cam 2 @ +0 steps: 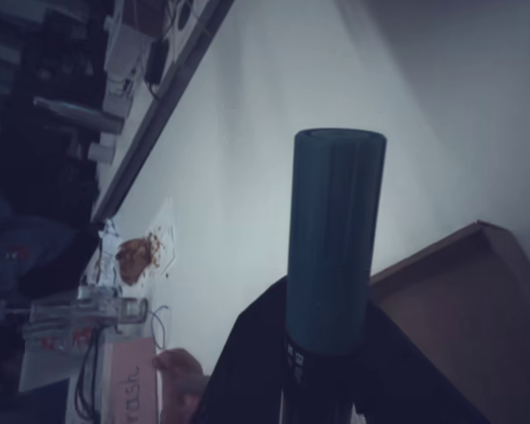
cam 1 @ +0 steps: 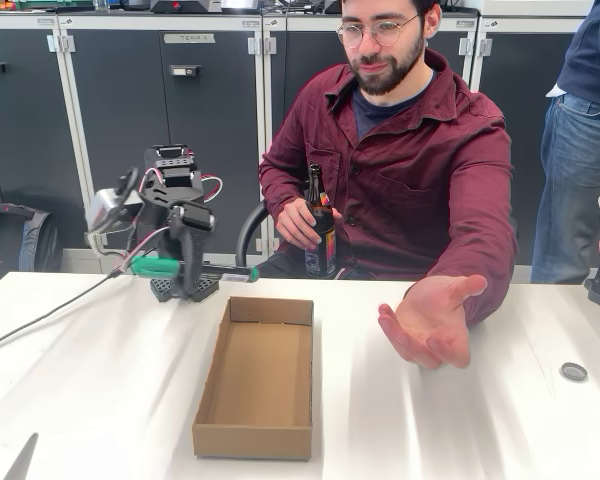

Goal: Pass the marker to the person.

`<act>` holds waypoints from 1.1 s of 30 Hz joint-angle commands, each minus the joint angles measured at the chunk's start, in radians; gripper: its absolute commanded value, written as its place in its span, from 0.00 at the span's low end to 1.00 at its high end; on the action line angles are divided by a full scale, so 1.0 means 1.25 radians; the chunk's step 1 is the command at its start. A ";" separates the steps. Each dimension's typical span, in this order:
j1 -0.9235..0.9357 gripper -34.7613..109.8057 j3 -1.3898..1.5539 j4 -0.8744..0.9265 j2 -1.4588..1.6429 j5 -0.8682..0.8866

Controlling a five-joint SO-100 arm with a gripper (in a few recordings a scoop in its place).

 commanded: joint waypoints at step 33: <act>-0.168 0.21 -1.031 0.121 -0.742 -0.015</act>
